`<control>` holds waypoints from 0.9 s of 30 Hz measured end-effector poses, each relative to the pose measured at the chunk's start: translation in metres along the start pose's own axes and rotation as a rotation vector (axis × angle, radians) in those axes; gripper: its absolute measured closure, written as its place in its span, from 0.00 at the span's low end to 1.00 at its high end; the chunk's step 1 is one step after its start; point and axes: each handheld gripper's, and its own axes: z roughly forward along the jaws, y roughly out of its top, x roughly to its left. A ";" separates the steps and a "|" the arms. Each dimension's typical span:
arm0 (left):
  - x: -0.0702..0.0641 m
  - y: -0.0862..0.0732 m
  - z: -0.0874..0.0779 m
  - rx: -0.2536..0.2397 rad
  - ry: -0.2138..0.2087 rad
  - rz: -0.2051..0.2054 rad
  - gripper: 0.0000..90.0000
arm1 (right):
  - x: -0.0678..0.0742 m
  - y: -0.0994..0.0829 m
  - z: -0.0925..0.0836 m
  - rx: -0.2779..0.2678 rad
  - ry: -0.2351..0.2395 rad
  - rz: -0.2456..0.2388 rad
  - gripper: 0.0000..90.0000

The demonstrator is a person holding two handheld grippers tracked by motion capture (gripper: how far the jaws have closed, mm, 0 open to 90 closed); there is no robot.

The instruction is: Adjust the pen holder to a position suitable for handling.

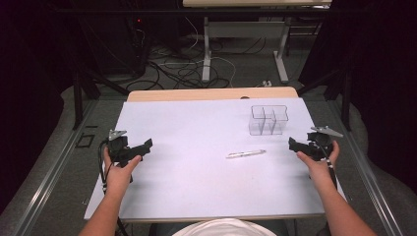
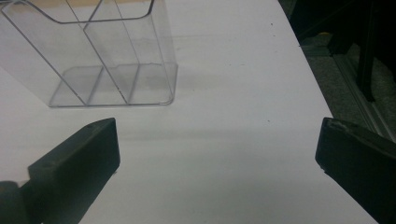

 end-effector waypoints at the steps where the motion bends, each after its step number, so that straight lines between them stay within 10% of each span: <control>1: 0.000 0.000 0.000 -0.001 -0.003 0.002 0.00 | 0.000 0.000 0.001 -0.006 0.001 -0.004 0.00; 14: -0.008 -0.005 0.001 0.013 -0.012 0.083 0.00 | 0.002 0.007 0.010 -0.012 -0.015 -0.144 0.26; 27: -0.010 -0.008 0.002 0.034 -0.010 0.122 0.00 | -0.010 0.032 0.020 -0.056 0.027 -0.101 0.51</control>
